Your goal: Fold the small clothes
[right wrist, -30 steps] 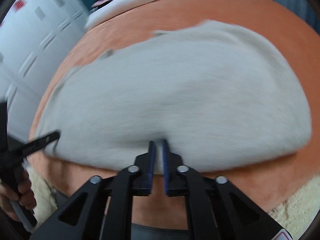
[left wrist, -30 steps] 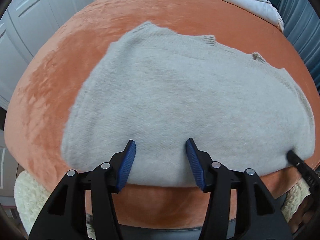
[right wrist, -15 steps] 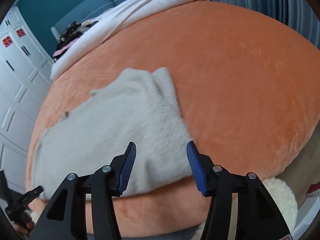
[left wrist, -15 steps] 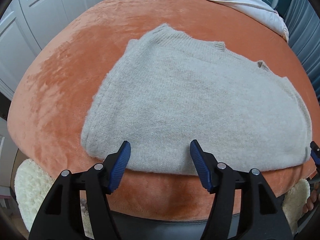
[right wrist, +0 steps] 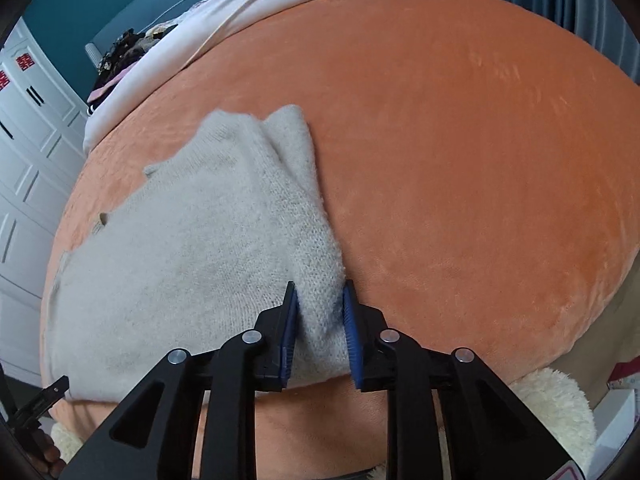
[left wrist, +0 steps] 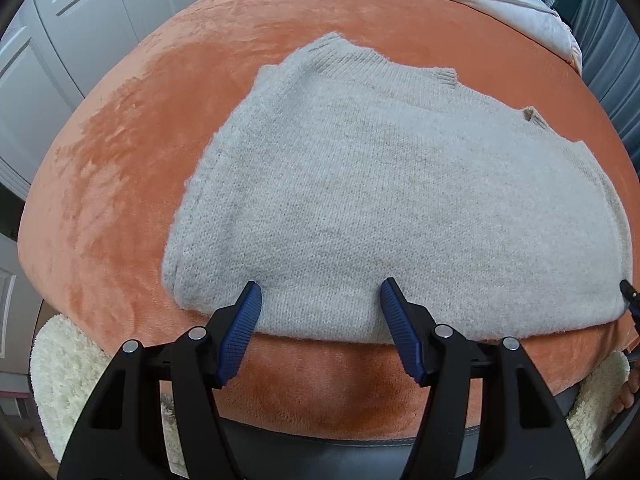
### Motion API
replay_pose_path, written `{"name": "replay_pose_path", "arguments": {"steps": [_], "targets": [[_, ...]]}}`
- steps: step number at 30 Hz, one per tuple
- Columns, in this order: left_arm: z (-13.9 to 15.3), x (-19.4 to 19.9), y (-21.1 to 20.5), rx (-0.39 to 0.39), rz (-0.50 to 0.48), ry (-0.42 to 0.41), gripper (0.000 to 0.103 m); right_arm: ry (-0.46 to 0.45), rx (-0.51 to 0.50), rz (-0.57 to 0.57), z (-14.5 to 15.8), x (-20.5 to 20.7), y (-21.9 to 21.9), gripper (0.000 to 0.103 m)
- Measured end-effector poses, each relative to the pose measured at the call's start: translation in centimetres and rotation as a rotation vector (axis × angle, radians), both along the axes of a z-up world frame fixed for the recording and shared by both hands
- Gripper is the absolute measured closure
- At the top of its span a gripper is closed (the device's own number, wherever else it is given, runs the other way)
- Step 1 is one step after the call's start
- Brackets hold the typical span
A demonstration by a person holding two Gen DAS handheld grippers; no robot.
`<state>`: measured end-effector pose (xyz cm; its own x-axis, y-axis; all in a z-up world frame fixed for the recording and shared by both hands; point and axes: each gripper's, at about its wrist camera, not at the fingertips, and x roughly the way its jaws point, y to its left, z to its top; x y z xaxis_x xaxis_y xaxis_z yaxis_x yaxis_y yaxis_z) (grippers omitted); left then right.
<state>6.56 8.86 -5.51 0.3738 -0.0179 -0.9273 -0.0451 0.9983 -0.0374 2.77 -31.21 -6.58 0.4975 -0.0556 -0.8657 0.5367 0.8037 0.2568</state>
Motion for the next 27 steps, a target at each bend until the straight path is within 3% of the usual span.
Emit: {"name": "replay_pose_path", "arguments": {"steps": [3,6,8,13,15,19,20,21,22,23,25,27], "targets": [[-0.1,0.0,-0.1,0.003,0.0,0.002,0.043,-0.03,-0.05,0.0,1.9,0.3,0.8,0.075],[-0.3,0.1,-0.1,0.01,0.0,0.008,0.043,-0.064,-0.107,0.03,3.5,1.9,1.0,0.058],[-0.2,0.1,-0.1,0.011,0.003,0.01,0.043,-0.064,-0.123,0.06,3.7,3.7,1.0,0.057],[1.9,1.0,0.6,-0.023,0.024,-0.036,0.042,-0.033,-0.131,0.11,3.1,7.8,1.0,0.053],[2.6,2.5,1.3,-0.019,0.039,-0.058,0.038,-0.023,-0.13,0.117,2.6,9.1,1.2,0.047],[2.2,7.0,2.6,-0.033,0.06,-0.048,0.037,0.029,-0.138,0.134,0.6,11.5,1.5,0.047],[1.5,8.4,2.7,-0.033,0.061,-0.028,0.041,0.04,-0.125,0.144,0.0,12.0,1.5,0.049],[0.8,9.3,2.7,-0.028,0.06,-0.005,0.048,0.056,-0.107,0.163,-0.6,12.7,1.6,0.069],[0.1,10.3,2.7,-0.024,0.054,0.02,0.066,0.056,-0.089,0.178,-0.7,13.0,1.8,0.084],[-0.1,11.0,2.8,-0.023,0.056,0.028,0.073,0.042,-0.076,0.19,-0.3,13.2,1.9,0.095],[0.1,11.5,3.0,-0.036,0.06,0.013,0.081,-0.083,-0.039,0.16,2.4,12.3,1.5,0.096],[-0.3,11.8,3.4,-0.029,0.068,0.021,0.083,-0.18,-0.005,0.082,4.3,10.7,0.0,0.096]]}}
